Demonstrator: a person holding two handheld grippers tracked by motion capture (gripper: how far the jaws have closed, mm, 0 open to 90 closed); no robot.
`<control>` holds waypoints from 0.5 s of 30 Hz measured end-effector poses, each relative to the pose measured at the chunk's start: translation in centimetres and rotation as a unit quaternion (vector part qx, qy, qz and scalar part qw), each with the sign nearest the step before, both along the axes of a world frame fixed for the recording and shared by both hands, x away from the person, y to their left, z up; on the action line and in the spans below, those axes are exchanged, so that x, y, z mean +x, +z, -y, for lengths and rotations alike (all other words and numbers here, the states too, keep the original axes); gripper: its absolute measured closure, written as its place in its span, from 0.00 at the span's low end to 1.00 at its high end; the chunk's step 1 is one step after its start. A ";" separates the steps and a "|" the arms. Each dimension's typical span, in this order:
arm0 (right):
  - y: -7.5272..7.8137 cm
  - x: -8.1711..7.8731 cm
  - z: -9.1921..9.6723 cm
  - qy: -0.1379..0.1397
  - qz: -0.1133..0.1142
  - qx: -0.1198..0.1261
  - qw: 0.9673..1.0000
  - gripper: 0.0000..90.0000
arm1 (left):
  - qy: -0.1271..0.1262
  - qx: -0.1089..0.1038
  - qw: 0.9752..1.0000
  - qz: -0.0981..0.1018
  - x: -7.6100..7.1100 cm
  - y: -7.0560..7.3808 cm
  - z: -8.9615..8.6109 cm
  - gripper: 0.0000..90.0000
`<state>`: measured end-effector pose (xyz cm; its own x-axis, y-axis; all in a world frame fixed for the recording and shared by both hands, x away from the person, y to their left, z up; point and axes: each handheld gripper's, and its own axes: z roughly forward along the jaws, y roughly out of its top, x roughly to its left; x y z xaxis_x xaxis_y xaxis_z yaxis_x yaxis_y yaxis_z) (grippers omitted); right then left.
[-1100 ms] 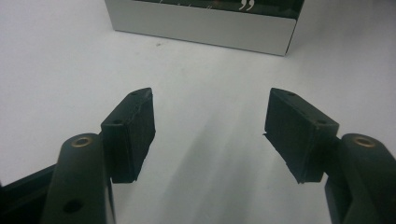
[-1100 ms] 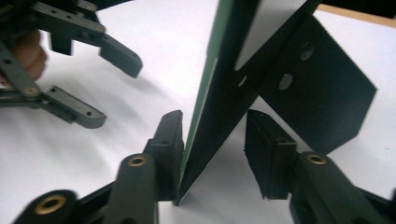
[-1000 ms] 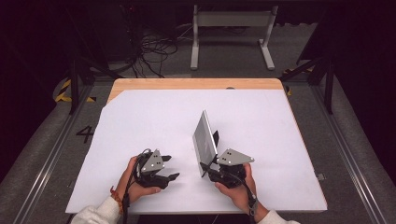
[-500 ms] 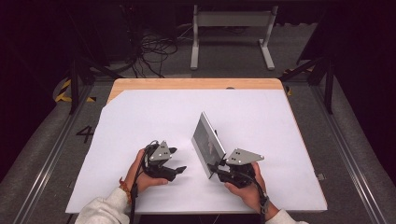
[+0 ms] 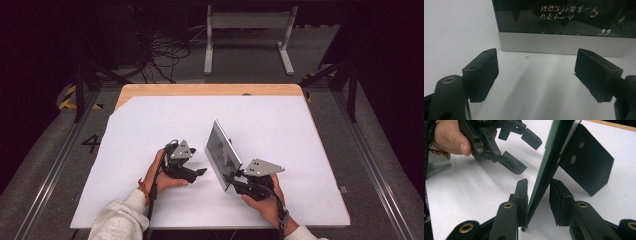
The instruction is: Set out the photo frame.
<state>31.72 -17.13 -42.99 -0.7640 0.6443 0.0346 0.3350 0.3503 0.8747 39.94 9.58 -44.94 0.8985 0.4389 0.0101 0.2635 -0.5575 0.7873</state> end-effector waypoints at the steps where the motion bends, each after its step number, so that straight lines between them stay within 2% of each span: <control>1: 0.0 0.0 0.0 0.000 0.000 0.000 1.000 0.77 | 0.000 0.000 1.000 0.000 0.0 0.0 0.0 0.22; 3: 0.1 0.1 0.1 0.004 -0.001 -0.004 1.000 0.78 | -0.001 0.000 1.000 0.005 0.2 0.0 0.3 0.22; 8: 0.2 0.7 0.8 0.005 -0.002 -0.007 1.000 0.82 | -0.007 0.004 1.000 0.000 0.7 -0.3 0.7 0.22; 12: 0.2 1.2 1.1 0.009 -0.007 -0.007 1.000 0.84 | -0.001 -0.008 1.000 -0.003 1.3 -0.1 0.8 0.20; 15: 0.4 1.5 1.3 0.015 -0.007 -0.013 1.000 0.85 | -0.005 -0.016 1.000 -0.005 1.8 -0.1 0.9 0.20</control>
